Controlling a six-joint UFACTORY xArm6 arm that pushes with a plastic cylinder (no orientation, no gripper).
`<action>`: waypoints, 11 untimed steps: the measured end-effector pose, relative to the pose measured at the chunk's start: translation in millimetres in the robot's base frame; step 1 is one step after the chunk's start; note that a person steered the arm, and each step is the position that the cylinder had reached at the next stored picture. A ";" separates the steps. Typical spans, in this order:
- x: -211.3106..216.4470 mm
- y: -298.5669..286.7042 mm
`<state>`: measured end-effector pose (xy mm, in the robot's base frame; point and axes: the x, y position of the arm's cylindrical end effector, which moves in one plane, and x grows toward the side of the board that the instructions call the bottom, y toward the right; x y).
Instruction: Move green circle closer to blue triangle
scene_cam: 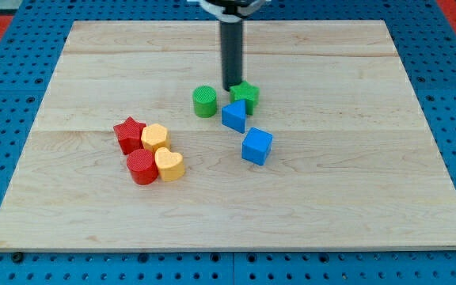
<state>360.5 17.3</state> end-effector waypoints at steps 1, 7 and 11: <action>8.1 4.7; 32.9 -23.9; -14.0 -94.7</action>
